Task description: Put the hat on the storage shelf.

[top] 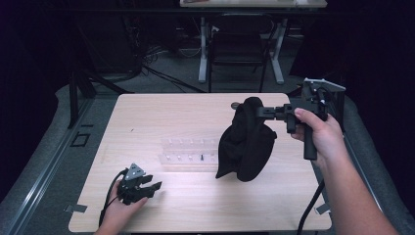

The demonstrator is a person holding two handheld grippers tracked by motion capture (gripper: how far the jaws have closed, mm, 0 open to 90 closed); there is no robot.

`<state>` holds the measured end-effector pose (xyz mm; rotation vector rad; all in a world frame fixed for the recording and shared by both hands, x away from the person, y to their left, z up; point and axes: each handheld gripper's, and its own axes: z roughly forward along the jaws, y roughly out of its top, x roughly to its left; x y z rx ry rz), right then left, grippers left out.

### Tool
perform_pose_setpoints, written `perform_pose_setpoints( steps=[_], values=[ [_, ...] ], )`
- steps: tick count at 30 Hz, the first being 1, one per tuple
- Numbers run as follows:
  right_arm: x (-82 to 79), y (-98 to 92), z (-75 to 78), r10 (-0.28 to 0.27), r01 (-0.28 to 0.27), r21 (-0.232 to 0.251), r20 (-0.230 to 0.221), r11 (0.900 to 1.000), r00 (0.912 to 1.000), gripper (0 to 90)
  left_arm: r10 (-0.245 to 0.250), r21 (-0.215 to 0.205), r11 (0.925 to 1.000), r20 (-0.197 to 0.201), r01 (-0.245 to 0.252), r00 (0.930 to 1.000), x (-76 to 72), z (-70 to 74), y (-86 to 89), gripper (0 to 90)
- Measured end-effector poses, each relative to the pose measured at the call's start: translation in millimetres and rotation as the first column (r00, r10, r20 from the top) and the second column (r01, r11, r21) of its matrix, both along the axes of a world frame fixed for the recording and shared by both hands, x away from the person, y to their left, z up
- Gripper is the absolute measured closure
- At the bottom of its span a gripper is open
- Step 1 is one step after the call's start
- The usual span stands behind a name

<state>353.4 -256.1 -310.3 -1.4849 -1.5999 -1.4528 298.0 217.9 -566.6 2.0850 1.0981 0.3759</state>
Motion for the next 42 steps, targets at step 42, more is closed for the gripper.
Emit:
perform_pose_setpoints(
  steps=[42],
  values=[
    [73.1, 63.4, -18.1, -0.015, 0.015, -0.017, -0.011, 1.0, 0.9998, 87.2, -0.033, -0.016, 0.9993, 0.034, 0.034, 0.9989, -3.6, 5.7, -12.1, 49.7]
  ],
)
